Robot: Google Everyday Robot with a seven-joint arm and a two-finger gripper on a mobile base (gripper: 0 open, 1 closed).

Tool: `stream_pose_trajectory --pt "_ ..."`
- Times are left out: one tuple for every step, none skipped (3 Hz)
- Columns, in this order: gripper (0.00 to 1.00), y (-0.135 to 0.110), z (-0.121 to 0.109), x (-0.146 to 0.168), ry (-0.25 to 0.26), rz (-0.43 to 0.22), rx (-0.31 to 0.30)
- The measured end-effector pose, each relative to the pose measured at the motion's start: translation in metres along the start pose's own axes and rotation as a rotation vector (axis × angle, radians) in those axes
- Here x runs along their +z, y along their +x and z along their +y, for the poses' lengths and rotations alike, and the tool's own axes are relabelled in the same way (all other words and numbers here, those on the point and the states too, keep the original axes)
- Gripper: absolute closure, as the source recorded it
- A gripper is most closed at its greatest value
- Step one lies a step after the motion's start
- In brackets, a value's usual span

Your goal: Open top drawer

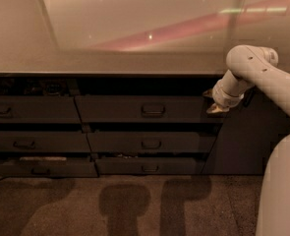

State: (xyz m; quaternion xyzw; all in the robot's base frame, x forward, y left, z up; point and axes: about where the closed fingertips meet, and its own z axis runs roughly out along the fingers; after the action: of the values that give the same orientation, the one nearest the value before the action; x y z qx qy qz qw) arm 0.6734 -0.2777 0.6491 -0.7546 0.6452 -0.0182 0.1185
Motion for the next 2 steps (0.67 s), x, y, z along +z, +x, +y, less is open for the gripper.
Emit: stream_pose_trajectory --pt "1.00 -0.0007 0.0005 -0.0023 -0.003 0.001 -0.001" --pt "1.00 -0.0008 -0.0001 -0.0045 -0.003 0.001 -0.001"
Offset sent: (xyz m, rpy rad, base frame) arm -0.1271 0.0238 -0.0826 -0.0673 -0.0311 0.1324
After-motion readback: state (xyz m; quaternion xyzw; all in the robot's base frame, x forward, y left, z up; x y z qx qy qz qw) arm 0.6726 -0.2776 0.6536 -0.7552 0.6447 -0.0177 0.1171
